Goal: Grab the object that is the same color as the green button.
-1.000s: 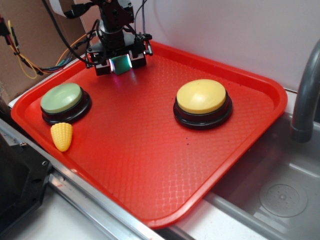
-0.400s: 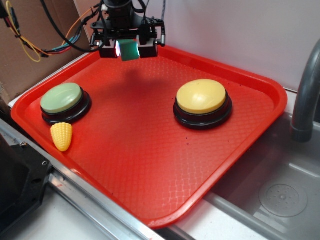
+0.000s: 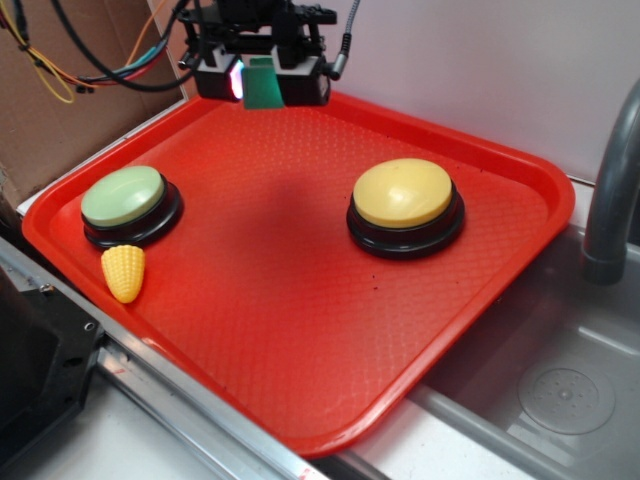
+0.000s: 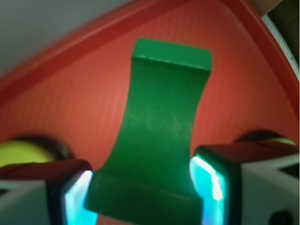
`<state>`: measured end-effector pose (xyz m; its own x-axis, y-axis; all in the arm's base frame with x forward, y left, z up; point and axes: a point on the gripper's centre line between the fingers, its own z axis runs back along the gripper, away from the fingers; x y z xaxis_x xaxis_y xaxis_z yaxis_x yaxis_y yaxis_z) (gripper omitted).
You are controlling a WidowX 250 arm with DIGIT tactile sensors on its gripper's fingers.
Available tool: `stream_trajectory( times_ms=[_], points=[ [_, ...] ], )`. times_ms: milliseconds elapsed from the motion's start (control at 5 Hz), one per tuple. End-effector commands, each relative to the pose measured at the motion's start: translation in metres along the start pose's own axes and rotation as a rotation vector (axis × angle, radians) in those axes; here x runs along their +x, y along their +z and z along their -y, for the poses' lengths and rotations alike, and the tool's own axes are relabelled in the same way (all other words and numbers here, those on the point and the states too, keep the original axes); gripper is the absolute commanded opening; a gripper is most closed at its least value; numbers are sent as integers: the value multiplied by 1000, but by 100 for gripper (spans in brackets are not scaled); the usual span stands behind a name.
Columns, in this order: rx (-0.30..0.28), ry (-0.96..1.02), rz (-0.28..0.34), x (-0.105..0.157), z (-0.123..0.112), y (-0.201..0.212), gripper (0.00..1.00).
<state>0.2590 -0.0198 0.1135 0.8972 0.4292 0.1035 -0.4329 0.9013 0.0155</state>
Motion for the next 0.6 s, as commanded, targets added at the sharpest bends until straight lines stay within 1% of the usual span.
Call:
stream_trajectory(
  times_ms=[0,200,400],
  points=[
    [-160,-168,5,-27,-22,66,0],
    [-174,-191,8,-37,-26,71,0],
    [-147,-215,-21,-36,-29,66,0]
  ],
)
